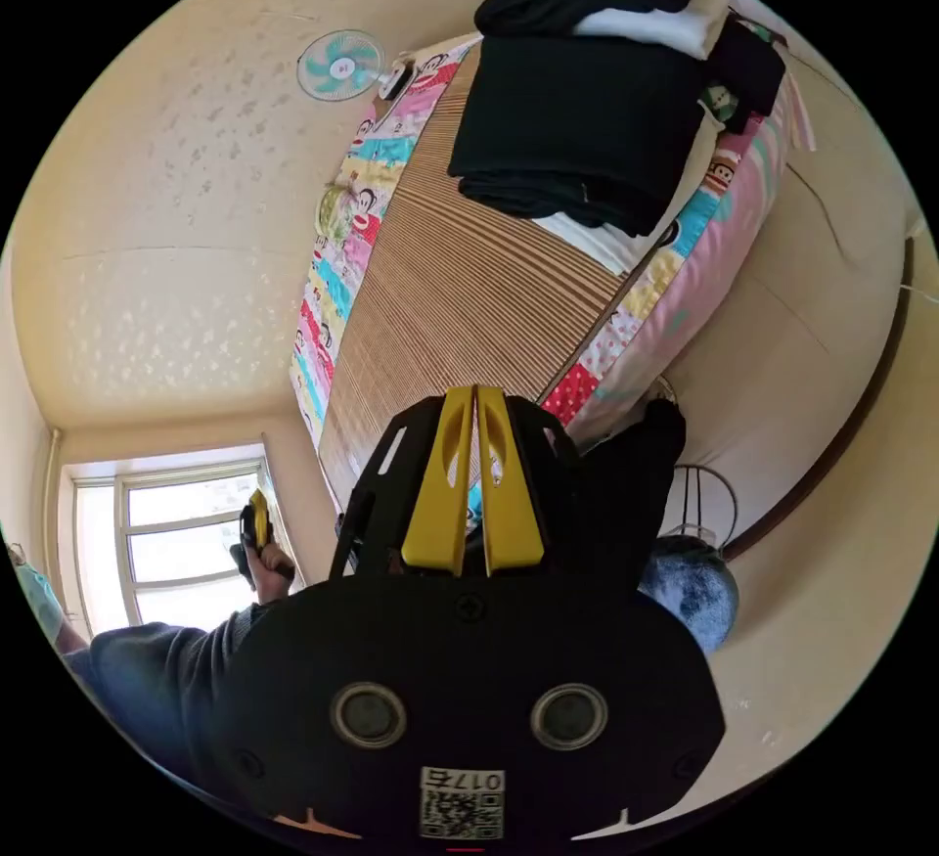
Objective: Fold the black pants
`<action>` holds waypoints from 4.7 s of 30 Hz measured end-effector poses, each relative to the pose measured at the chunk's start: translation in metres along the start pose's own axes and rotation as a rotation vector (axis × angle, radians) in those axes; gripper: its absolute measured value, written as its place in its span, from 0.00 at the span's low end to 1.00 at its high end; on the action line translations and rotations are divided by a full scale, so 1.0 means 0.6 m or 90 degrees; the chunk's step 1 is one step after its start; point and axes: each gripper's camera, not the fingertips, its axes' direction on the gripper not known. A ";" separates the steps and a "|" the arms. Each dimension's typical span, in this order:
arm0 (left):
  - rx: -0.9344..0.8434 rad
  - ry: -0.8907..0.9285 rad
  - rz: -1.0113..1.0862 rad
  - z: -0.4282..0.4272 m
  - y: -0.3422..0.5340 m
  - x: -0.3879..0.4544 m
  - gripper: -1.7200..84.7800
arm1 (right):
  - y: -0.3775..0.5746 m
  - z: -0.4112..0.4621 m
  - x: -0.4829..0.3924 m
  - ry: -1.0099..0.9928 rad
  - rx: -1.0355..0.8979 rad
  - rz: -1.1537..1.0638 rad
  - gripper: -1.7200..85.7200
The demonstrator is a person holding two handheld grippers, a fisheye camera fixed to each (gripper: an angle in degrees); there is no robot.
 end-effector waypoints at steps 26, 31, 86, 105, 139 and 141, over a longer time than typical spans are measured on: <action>0.025 -0.116 0.000 0.248 0.247 0.285 0.01 | -0.190 -0.231 -0.061 -0.549 0.384 -0.048 0.07; 0.129 -0.111 -0.003 0.186 0.308 0.284 0.01 | -0.220 -0.336 -0.386 -0.442 0.314 -0.390 0.04; 0.334 0.108 0.429 0.285 0.356 0.938 0.08 | 0.026 0.350 -0.729 -0.585 -0.558 -0.252 0.31; 0.395 -0.054 0.322 0.260 0.163 0.880 0.09 | -0.210 0.218 -0.800 -1.171 -0.352 -0.269 0.13; -0.236 0.193 -0.039 0.339 0.066 0.310 0.14 | -0.191 0.157 -0.950 -0.915 -0.270 -0.720 0.14; -0.229 0.128 0.111 0.342 0.048 0.400 0.16 | -0.161 0.186 -0.963 -0.864 -0.305 -0.738 0.14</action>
